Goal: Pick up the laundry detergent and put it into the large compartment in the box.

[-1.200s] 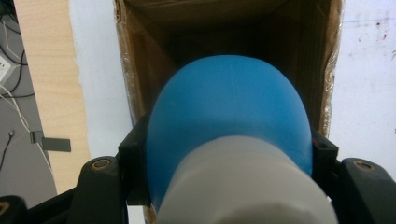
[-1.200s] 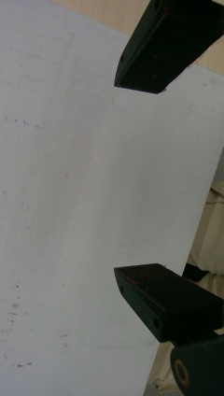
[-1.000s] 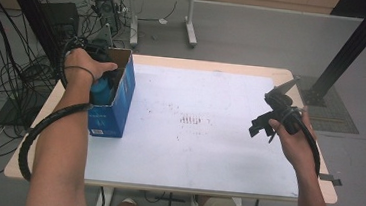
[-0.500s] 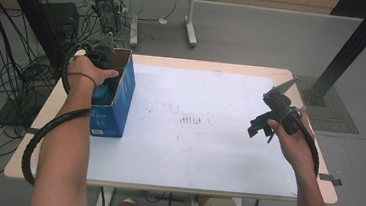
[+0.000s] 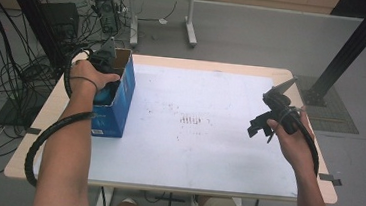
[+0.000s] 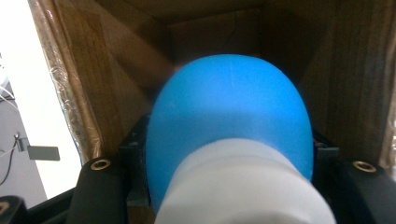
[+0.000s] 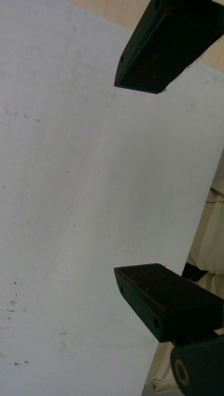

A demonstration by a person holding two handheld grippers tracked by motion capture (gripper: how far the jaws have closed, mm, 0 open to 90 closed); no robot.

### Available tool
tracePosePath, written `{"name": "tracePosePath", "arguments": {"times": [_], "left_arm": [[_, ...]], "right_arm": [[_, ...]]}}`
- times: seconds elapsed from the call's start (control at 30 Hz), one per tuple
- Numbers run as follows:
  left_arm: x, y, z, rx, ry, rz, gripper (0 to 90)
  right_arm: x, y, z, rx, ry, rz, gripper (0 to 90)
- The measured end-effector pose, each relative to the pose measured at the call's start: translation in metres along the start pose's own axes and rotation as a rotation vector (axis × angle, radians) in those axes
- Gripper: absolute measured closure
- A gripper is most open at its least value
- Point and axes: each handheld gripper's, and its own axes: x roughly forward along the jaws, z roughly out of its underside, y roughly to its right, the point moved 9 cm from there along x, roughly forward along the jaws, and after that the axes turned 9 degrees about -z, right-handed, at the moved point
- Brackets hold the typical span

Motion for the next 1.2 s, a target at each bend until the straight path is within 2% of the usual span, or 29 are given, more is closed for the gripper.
{"name": "tracePosePath", "arguments": {"times": [1.2], "left_arm": [[0.0012, -0.0038, 0.0021, -0.014, 0.008, 0.014, 37.2]], "right_arm": [[0.0004, -0.0039, -0.0014, -0.009, 0.003, 0.0, 8.2]]}}
